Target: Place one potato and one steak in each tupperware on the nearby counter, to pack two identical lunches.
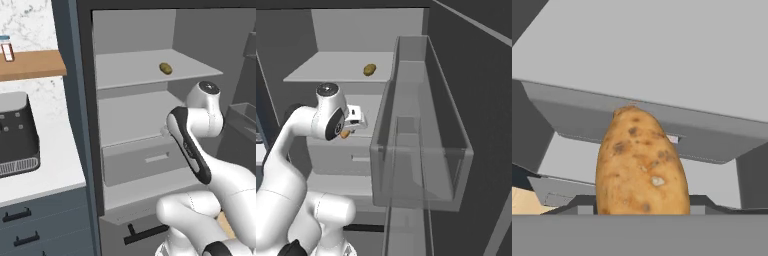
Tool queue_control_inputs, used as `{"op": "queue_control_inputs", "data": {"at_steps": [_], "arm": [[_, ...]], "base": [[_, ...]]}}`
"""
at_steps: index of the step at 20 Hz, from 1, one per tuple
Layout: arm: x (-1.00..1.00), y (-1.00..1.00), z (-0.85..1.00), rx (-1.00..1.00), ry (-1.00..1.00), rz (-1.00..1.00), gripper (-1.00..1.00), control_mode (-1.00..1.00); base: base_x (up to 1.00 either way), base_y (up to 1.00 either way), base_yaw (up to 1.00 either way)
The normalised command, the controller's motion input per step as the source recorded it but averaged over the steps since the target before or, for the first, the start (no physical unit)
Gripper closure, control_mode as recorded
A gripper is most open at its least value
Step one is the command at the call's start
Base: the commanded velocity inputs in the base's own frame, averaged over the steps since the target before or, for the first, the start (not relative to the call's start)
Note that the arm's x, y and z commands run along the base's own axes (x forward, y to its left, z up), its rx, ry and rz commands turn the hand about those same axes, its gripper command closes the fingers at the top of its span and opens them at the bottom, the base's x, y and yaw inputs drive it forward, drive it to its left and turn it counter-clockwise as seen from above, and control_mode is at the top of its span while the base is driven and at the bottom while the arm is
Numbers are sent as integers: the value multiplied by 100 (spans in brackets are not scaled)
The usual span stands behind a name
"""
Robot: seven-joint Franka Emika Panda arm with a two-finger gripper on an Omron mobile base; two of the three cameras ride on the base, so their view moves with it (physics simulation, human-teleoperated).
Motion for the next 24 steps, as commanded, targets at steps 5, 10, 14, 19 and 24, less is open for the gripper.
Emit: {"op": "queue_control_inputs", "data": {"at_steps": [5,10,14,19,24], "arm": [[0,0,0,0,0,0,100,100],[0,0,0,0,0,0,100,100],[0,0,0,0,0,0,100,100],[0,0,0,0,0,0,100,100],[0,0,0,0,0,0,100,100]], "base": [[-44,41,0],[-19,90,0],[-23,85,0],[-39,60,0],[-33,25,2]]}}
